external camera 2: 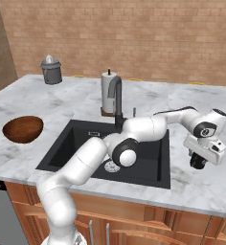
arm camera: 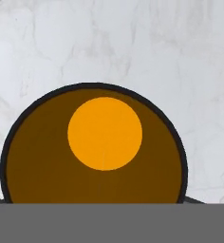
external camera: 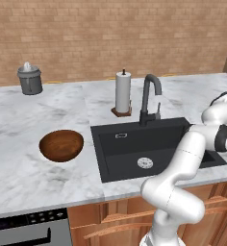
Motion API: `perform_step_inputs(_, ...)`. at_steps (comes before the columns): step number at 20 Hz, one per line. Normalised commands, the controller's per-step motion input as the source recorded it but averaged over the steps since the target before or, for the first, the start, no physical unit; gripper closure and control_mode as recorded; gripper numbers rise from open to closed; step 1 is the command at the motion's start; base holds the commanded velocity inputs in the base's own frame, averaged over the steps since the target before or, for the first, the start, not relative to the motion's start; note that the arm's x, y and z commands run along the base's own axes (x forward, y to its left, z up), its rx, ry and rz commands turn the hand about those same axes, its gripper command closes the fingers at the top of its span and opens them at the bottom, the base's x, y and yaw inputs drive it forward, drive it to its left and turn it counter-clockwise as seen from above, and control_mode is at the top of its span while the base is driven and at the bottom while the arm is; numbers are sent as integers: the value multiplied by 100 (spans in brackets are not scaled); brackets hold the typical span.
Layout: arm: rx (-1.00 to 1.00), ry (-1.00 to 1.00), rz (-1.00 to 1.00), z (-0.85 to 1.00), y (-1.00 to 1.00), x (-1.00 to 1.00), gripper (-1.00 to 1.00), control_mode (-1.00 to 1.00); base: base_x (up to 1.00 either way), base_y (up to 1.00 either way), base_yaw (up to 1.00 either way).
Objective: Pick the mug and place it in the sink. Pick the bowl and place it in the open cabinet and then close the cabinet.
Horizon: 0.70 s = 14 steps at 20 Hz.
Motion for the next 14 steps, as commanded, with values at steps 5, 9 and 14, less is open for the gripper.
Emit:
perform_step_inputs(5, -6, -5, 0, 19, 34, 1, 100, -100, 0, 0, 0)
perform_step_inputs(9, -22, -25, 0, 46, 76, -21, 100, -100, 0, 0, 0)
perform_step_inputs(14, -27, -19, 5, 19, 96, -90, 100, -100, 0, 0, 0)
